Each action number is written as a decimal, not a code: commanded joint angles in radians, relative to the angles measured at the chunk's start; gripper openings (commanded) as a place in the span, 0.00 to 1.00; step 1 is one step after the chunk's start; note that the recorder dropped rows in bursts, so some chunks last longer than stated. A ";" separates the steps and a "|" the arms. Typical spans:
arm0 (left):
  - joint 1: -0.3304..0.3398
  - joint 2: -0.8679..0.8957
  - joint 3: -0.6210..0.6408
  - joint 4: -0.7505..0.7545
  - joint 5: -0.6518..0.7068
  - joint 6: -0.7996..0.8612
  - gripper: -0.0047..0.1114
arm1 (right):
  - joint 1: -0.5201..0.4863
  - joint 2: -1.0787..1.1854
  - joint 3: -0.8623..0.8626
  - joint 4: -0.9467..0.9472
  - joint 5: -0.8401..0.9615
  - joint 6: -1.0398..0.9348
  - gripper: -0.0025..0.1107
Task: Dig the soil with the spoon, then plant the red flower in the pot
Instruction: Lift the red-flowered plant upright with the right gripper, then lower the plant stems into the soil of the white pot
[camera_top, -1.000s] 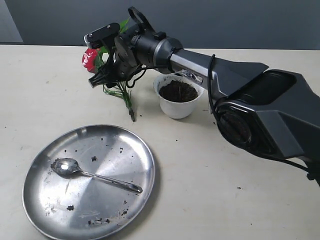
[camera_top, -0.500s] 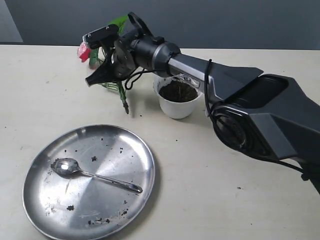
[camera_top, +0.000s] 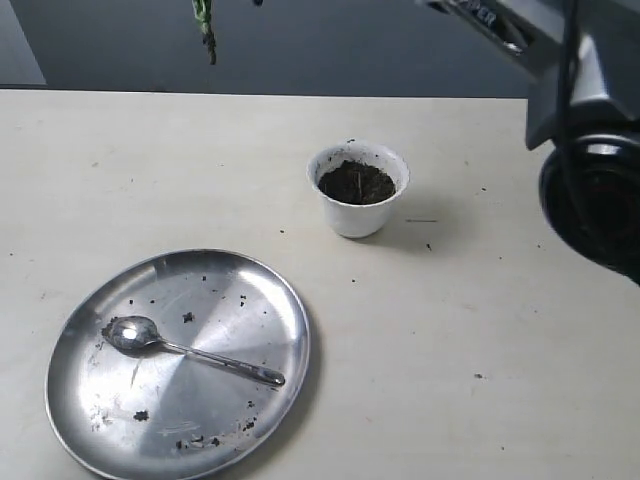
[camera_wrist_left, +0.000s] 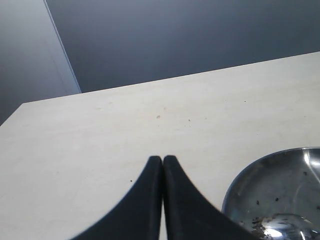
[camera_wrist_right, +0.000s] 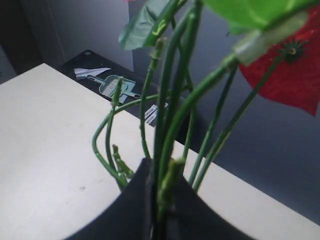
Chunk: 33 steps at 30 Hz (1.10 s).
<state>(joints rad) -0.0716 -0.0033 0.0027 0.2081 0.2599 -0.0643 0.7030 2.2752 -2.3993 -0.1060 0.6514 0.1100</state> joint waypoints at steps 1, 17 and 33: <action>-0.002 0.003 -0.003 -0.005 -0.007 -0.004 0.05 | 0.013 -0.102 0.050 0.051 0.087 -0.119 0.02; -0.002 0.003 -0.003 -0.005 -0.007 -0.004 0.05 | 0.054 -0.967 1.778 0.317 -1.487 -0.320 0.02; -0.002 0.003 -0.003 -0.005 -0.007 -0.004 0.05 | 0.024 -0.467 1.626 0.604 -1.801 -0.318 0.02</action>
<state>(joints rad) -0.0716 -0.0033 0.0027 0.2081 0.2599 -0.0643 0.7582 1.7483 -0.7365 0.4510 -1.1432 -0.2040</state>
